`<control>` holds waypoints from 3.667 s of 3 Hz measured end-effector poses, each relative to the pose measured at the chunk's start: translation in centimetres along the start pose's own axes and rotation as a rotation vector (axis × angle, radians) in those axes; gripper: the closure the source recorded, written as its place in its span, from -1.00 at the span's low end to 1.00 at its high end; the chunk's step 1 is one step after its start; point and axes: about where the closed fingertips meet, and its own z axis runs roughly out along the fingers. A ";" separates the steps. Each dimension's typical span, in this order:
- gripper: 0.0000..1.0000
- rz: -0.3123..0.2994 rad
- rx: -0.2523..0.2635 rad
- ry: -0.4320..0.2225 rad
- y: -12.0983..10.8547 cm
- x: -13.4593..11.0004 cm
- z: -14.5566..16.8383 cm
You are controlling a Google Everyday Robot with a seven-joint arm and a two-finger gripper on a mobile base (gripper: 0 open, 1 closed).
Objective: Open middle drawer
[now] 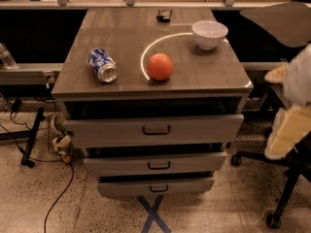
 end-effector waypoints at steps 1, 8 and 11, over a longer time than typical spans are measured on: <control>-1.00 0.013 -0.052 -0.006 2.8 3.6 6.4; -1.00 0.095 -0.185 -0.172 4.8 2.7 38.9; -1.00 0.058 -0.140 -0.288 1.6 0.4 45.8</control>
Offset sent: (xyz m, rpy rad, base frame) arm -0.0477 -0.0120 -0.2579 0.1136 0.1688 0.0196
